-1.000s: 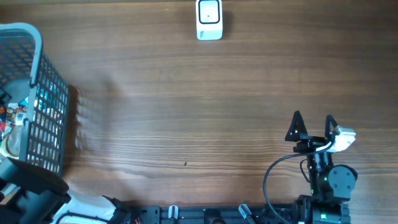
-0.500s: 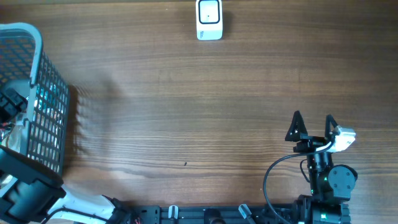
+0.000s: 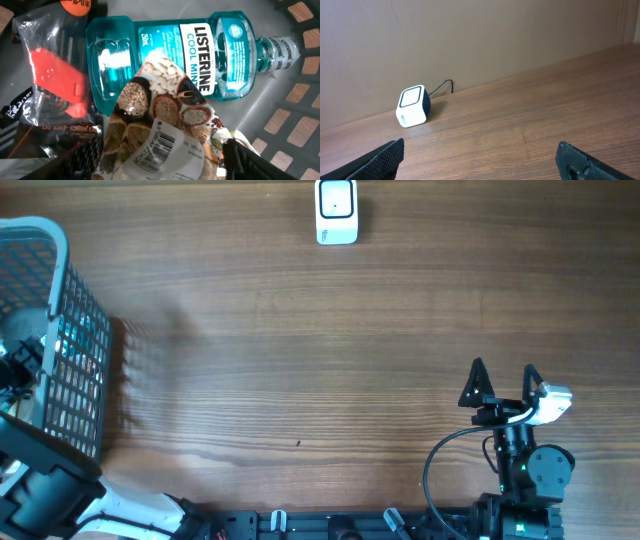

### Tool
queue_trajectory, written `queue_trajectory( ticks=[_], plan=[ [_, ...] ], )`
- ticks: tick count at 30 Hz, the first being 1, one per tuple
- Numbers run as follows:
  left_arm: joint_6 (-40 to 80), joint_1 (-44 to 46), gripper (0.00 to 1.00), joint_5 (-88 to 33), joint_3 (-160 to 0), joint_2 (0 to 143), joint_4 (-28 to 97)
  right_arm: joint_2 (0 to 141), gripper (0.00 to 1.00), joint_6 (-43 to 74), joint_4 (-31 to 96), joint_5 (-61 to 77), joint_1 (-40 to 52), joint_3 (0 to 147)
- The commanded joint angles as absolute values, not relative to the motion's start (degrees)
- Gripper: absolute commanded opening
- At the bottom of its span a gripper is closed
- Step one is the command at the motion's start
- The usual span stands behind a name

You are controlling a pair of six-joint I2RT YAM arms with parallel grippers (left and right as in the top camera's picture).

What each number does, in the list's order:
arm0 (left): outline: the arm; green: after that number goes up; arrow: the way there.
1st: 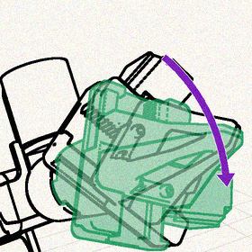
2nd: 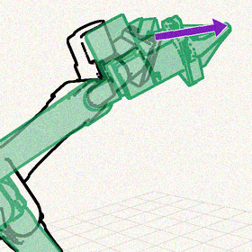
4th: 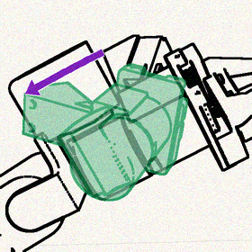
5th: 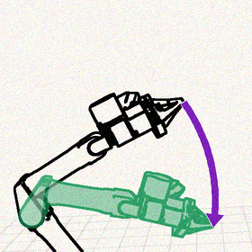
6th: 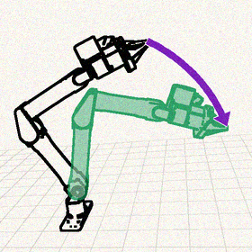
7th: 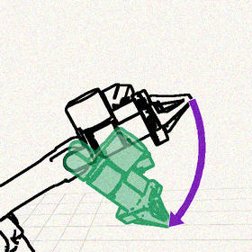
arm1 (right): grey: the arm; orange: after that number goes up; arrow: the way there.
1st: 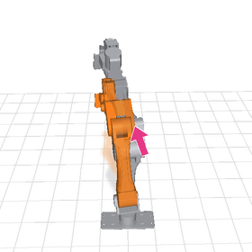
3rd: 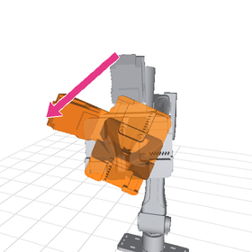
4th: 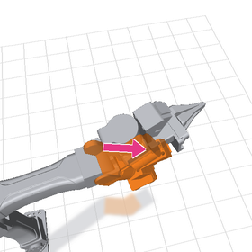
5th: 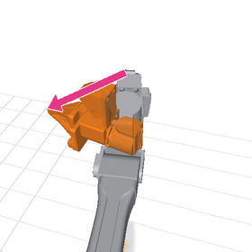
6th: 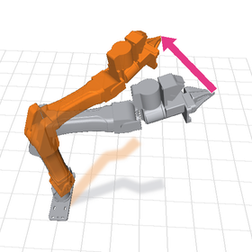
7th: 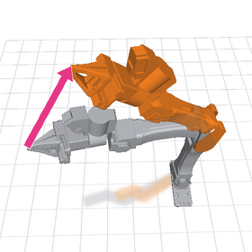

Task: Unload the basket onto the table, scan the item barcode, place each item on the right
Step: 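Reach the left gripper into the basket toward the snack pouch, then grasp the white snack pouch with the left gripper and lift it out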

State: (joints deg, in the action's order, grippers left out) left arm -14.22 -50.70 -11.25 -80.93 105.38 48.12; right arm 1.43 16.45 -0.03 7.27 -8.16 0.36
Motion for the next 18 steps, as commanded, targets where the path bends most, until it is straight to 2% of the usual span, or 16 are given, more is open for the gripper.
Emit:
queue_trajectory(
  ticks=[1, 2, 3, 4, 10, 12, 13, 14, 15, 18],
  plan=[
    [-14.4, -51.0, 1.0, -12.4, -80.4, 105.9, 48.4, 1.3, 1.0, 16.7, -0.4, 6.9, -8.2, 0.3],
    [-14.4, -51.0, 0.95, -12.4, -80.4, 105.9, 48.4, 1.3, 1.0, 16.7, -0.4, 6.9, -8.2, 0.3],
    [-14.7, -51.0, 0.95, -12.4, -80.4, 105.9, 48.2, 1.3, 1.0, 16.7, -0.4, 6.9, -8.2, 0.3],
    [-14.6, -51.0, 1.0, -12.5, -80.4, 105.9, 48.2, 1.3, 1.0, 16.7, -0.4, 6.9, -8.2, 0.3],
    [-15.9, -51.0, 0.98, -13.9, -80.4, 105.9, 48.0, 1.3, 1.0, 16.7, -0.4, 6.9, -8.2, 0.3],
    [-15.9, -51.0, 0.87, -13.9, -80.4, 105.9, 48.0, 1.3, 1.0, 16.7, -0.4, 6.9, -8.2, 0.3],
    [-15.9, -51.0, 0.77, -13.9, -80.4, 106.0, 48.0, 1.3, 1.0, 16.7, -0.4, 6.9, -8.2, 0.3],
    [-15.9, -51.0, 0.58, -13.9, -80.4, 106.0, 48.2, 1.3, 1.0, 16.7, -0.4, 6.9, -8.2, 0.3],
    [-15.9, -51.0, 0.48, -13.9, -80.4, 105.9, 48.4, 1.3, 1.0, 16.6, -0.4, 6.9, -8.2, 0.3],
    [-15.8, -50.9, 0.34, -14.8, -80.4, 105.9, 48.5, 1.3, 1.0, 16.7, -0.4, 6.9, -8.2, 0.3]
  ],
)
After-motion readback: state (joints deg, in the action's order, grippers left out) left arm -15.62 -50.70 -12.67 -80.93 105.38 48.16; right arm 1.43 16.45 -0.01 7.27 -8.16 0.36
